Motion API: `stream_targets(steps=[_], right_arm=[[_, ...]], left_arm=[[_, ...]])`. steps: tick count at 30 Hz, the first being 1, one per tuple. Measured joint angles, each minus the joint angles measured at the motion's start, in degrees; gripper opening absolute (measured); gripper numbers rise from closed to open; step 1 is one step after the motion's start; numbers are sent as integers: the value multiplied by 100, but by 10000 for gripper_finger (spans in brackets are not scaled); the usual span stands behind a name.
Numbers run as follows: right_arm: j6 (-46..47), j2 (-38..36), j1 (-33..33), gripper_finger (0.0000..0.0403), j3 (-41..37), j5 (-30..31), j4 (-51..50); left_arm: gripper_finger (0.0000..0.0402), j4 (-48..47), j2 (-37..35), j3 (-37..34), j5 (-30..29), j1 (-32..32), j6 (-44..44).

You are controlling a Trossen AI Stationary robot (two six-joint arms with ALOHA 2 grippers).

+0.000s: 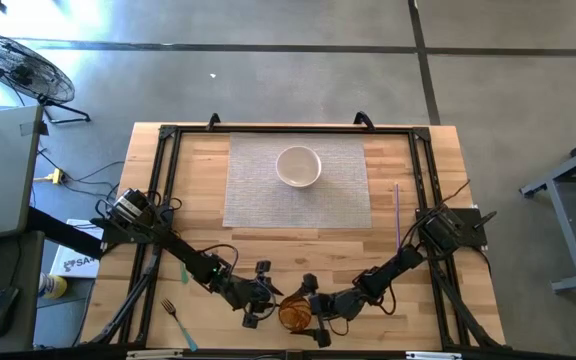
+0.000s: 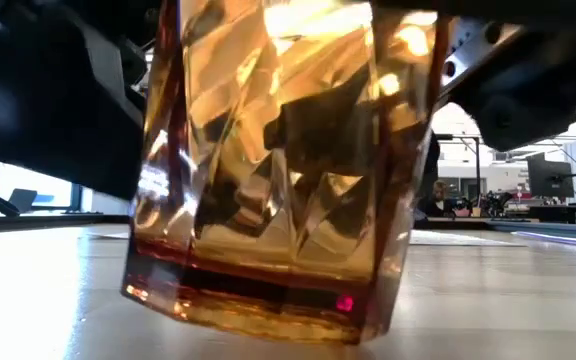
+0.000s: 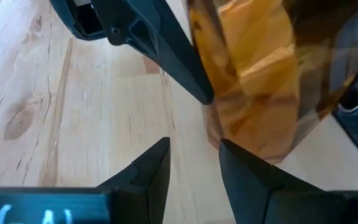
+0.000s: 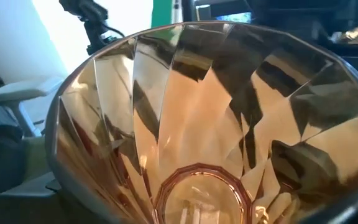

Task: Pick & Place Utensil
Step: Put the brown glass on the top right of the gray mat

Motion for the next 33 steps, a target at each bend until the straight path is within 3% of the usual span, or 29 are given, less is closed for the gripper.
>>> stream_targets(steps=[10, 15, 24, 33], right_arm=[[461, -171, -36, 380, -2, 342, -361], [749, -915, -55, 380, -17, 916, -1801], [1139, -2756, -354, 379, -20, 2756, -4813], [1930, -4271, -1226, 379, -20, 4208, -7098]], left_arm=[[136, -737, -63, -1, 42, 0, -299], [136, -1376, -441, -4, -18, -27, -547], [136, -1520, -596, 0, -82, -79, -695], [136, -1481, -590, 0, -102, -76, -745]])
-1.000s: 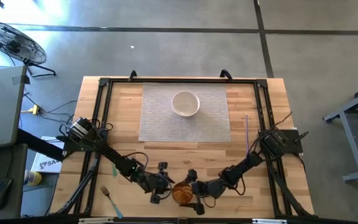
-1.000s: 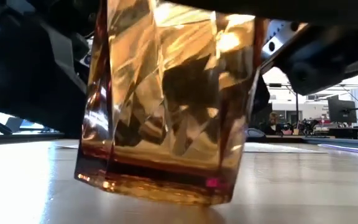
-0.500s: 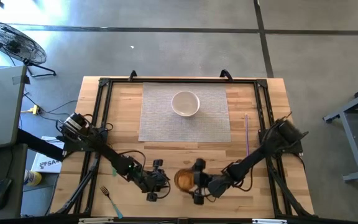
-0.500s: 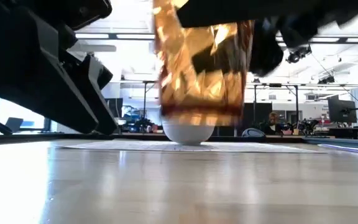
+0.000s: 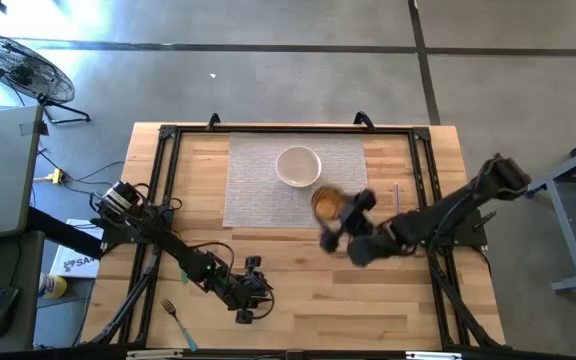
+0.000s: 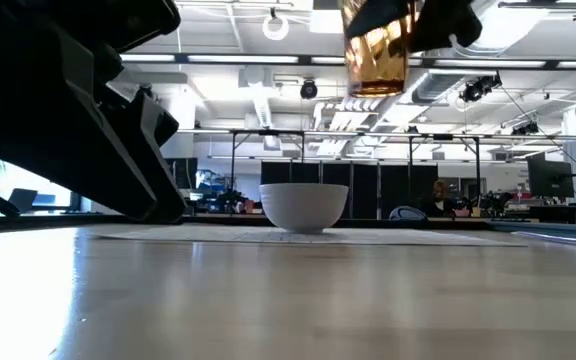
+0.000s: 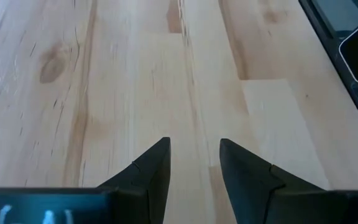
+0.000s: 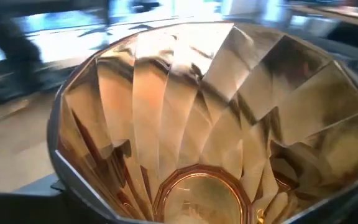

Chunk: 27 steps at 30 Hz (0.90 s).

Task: Pick & Place Utensil
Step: Put the brown glass on the top right of the gray mat

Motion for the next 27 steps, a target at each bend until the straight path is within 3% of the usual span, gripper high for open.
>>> stream_targets(steps=[6, 16, 21, 27], right_arm=[[632, -330, -1041, 379, 0, 435, -1106], [770, -57, -3377, 379, -290, 30, -1095], [597, -53, -4522, 379, -926, -669, -138], [-408, -53, -5526, 379, -1824, -1872, 2535]], left_arm=[[136, -7, 4, 0, 2, 0, 0], [136, -11, 7, 0, 5, 0, -7], [136, -12, 7, 0, 7, 0, -48], [136, -17, 9, 0, 7, 0, -47]])
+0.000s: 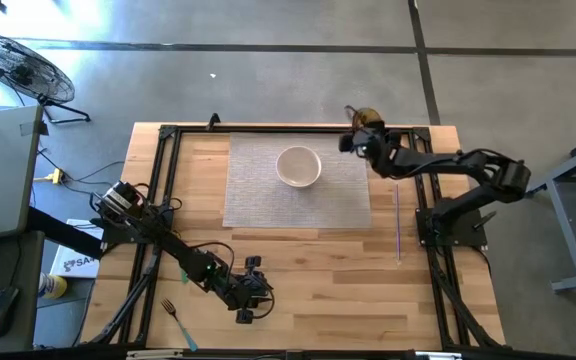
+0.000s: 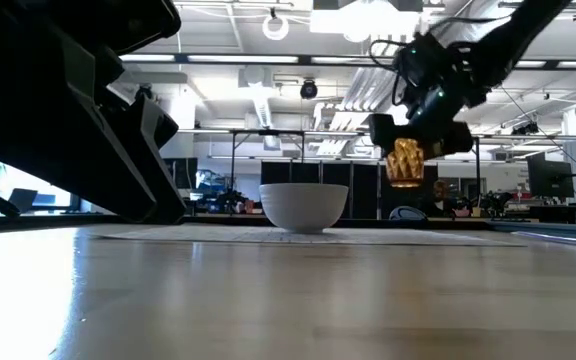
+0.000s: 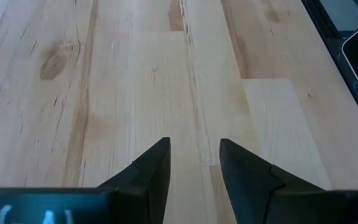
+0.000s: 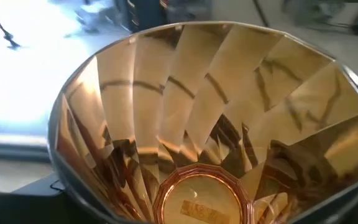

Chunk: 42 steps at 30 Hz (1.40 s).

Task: Pick & Place Utensil
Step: Put the brown glass on the top right of the gray mat

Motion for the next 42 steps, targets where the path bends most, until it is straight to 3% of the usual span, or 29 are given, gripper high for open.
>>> stream_targets(steps=[6, 12, 26, 42], right_arm=[[-758, 9, -409, 379, -723, -715, 1460], [-569, 161, -578, 379, -872, -1021, 1611], [-622, 1731, -690, 379, -409, -1328, 2179], [-667, 1935, -713, 397, -403, -1454, 2282]], left_arm=[[136, 7, 0, 0, -80, 2, 59], [136, 47, 0, 0, -162, 6, 113], [136, 87, 2, 0, 24, 2, 257], [136, 125, 1, 0, 275, 2, 194]])
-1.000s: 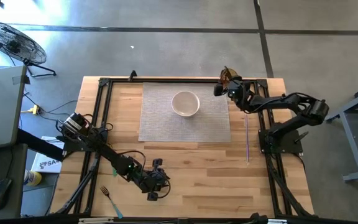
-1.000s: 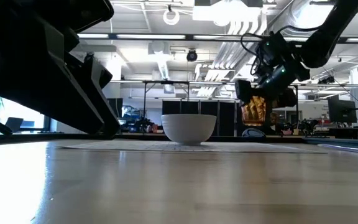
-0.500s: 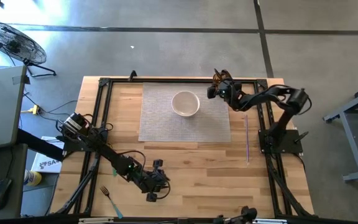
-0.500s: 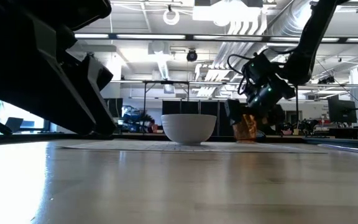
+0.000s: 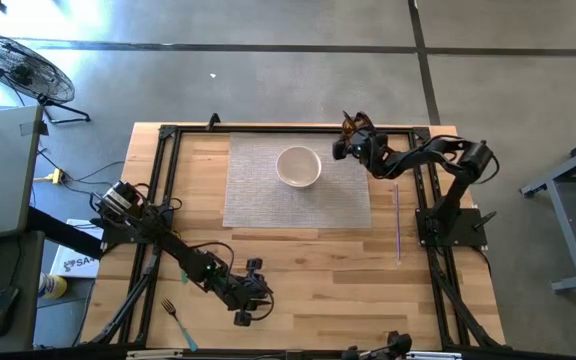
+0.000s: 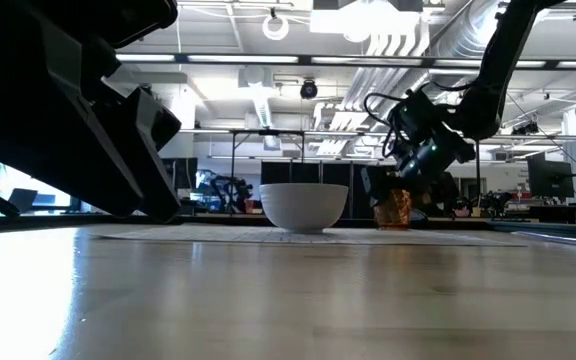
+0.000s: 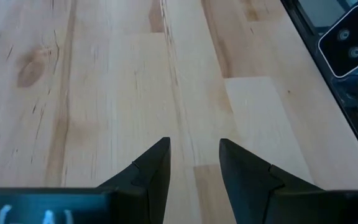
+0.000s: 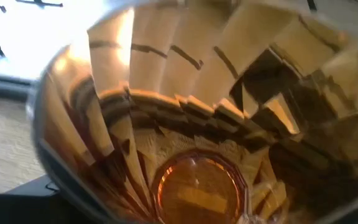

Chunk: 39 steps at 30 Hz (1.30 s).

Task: Pick & Place Utensil
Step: Put the brown glass on the top right of the gray mat, then put the purple drinking straw into the brown glass

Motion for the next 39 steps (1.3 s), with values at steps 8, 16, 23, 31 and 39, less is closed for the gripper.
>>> stream_targets(steps=[8, 16, 23, 31, 39], right_arm=[[36, -19, 0, 398, -4, -184, -398], [290, -157, 20, 400, -4, -226, -783], [326, -686, 66, 400, -4, -284, -1578], [446, -1495, 321, 397, -4, -662, -2800], [1293, -2403, 629, 397, -4, -1455, -4757]], left_arm=[[136, 4, 1, 0, -2, 0, -43], [136, 2, 1, 0, -4, 0, -90], [136, 0, 1, 0, -7, 0, -92], [136, 3, 1, 0, -11, 0, -98], [136, 4, -1, 0, -44, 0, -101]])
